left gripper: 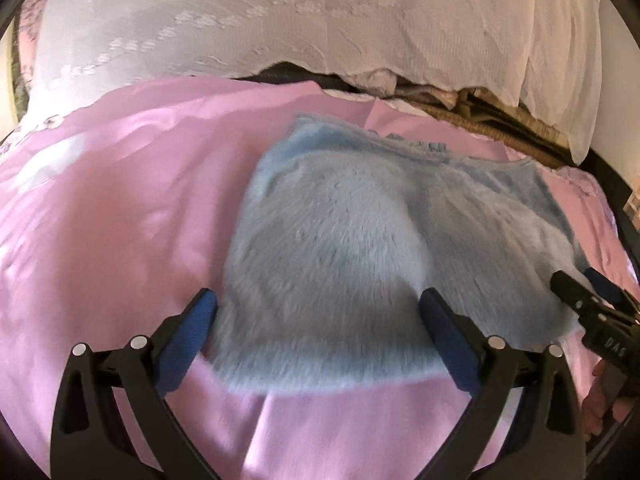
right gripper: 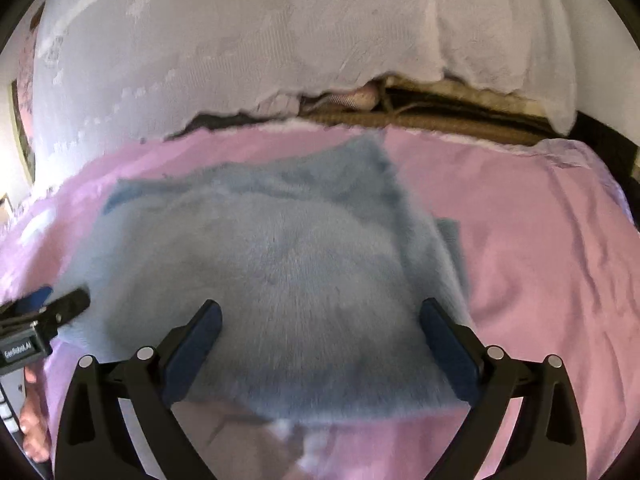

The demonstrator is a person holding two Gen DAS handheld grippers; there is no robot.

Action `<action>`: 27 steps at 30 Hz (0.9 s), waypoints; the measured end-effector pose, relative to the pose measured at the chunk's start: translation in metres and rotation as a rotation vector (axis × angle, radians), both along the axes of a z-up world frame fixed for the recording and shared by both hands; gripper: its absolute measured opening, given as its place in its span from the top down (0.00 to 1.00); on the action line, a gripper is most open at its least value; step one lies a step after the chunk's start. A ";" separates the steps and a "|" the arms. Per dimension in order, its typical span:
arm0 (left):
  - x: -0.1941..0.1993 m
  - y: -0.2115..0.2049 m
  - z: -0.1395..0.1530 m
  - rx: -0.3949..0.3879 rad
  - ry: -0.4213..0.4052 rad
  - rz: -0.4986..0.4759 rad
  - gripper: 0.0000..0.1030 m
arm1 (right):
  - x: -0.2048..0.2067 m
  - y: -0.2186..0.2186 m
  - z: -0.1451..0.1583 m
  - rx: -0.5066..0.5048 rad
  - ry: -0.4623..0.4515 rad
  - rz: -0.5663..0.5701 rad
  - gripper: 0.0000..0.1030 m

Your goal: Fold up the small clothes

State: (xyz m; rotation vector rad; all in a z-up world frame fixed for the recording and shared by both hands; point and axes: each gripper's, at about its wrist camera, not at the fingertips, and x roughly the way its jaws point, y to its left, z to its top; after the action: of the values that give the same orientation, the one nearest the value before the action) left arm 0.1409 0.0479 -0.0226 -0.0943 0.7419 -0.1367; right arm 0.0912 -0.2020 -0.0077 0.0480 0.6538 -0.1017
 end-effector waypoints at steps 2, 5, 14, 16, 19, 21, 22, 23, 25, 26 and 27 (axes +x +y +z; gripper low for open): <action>-0.011 0.003 0.004 -0.002 -0.020 0.016 0.04 | -0.015 0.004 0.005 0.007 -0.040 -0.007 0.03; -0.019 0.004 0.008 0.007 -0.038 0.034 0.04 | -0.025 0.010 0.005 0.008 -0.035 0.007 0.03; 0.006 -0.002 -0.023 0.031 0.182 -0.016 0.04 | -0.001 0.037 -0.031 -0.144 0.243 0.016 0.03; 0.005 -0.003 -0.023 0.037 0.179 -0.014 0.04 | -0.001 0.034 -0.030 -0.124 0.243 0.018 0.03; -0.003 -0.001 -0.019 0.028 0.154 0.000 0.04 | 0.000 0.033 -0.030 -0.128 0.254 0.014 0.03; -0.013 0.002 -0.014 0.018 0.118 0.017 0.04 | -0.001 0.038 -0.030 -0.159 0.265 0.008 0.03; -0.018 0.004 -0.013 0.018 0.101 0.024 0.04 | -0.003 0.038 -0.031 -0.159 0.265 0.006 0.03; -0.023 0.004 -0.009 0.021 0.080 0.030 0.04 | -0.003 0.038 -0.030 -0.151 0.266 0.005 0.03; -0.029 0.003 -0.004 0.028 0.042 0.035 0.04 | -0.007 0.033 -0.027 -0.112 0.245 -0.002 0.04; -0.033 0.003 0.000 0.031 0.017 0.034 0.04 | -0.014 0.028 -0.020 -0.083 0.193 -0.023 0.04; -0.037 0.002 0.005 0.033 -0.011 0.029 0.04 | -0.022 0.024 -0.011 -0.048 0.124 -0.036 0.04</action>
State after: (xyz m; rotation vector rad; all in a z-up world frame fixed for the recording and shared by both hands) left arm 0.1038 0.0499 -0.0180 -0.0730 0.7310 -0.0976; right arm 0.0693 -0.1778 -0.0182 0.0070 0.7742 -0.1558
